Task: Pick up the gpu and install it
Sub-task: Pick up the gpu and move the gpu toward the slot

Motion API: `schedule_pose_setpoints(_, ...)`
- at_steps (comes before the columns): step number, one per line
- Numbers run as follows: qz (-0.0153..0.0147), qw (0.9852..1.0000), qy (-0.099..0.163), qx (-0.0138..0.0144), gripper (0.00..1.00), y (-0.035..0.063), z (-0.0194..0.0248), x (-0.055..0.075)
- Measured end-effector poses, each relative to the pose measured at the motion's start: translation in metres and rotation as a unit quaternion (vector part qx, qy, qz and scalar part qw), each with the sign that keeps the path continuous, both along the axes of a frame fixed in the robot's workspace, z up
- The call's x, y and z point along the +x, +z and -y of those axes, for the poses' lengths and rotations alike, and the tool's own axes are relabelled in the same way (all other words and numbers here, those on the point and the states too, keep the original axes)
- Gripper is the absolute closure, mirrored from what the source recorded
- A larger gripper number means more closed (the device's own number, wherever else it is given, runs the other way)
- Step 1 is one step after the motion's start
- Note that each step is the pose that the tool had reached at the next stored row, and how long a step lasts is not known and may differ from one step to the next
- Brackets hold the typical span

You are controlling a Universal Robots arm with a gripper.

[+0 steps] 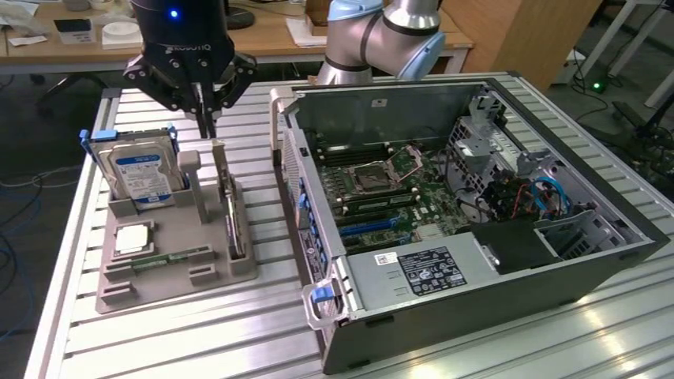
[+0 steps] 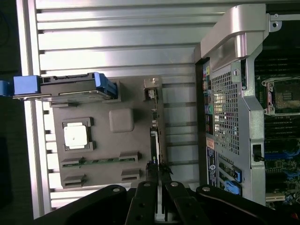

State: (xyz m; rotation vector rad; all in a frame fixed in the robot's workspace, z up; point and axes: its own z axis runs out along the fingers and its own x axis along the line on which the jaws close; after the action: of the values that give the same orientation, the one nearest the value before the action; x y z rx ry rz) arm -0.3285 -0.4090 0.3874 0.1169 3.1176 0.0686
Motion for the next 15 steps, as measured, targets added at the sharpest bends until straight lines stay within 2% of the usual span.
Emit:
schedule_pose_setpoints(1, 0.0000, 1.0000, 0.000, 0.0000, 0.83, 0.0000, 0.0000, 0.0000)
schedule_pose_setpoints(3, 0.0000, 1.0000, 0.000, -0.0003, 0.83, 0.0000, 0.0000, 0.0000)
schedule_pose_setpoints(4, 0.0001, 1.0000, 0.000, -0.0009, 0.71, -0.0002, 0.0000, 0.0000)
schedule_pose_setpoints(7, 0.0000, 1.0000, 0.003, -0.0020, 0.53, -0.0005, -0.0004, 0.0000)
schedule_pose_setpoints(8, 0.0000, 1.0000, 0.006, -0.0022, 0.53, -0.0007, -0.0004, 0.0000)
schedule_pose_setpoints(10, 0.0000, 0.9999, 0.016, -0.0022, 0.42, -0.0012, -0.0005, 0.0000)
schedule_pose_setpoints(12, 0.0000, 0.9997, 0.025, -0.0022, 0.42, -0.0020, -0.0005, -0.0001)
schedule_pose_setpoints(13, 0.0001, 0.9996, 0.030, -0.0023, 0.35, -0.0028, -0.0005, -0.0001)
schedule_pose_setpoints(15, 0.0001, 0.9992, 0.039, -0.0024, 0.35, -0.0057, -0.0005, 0.0000)
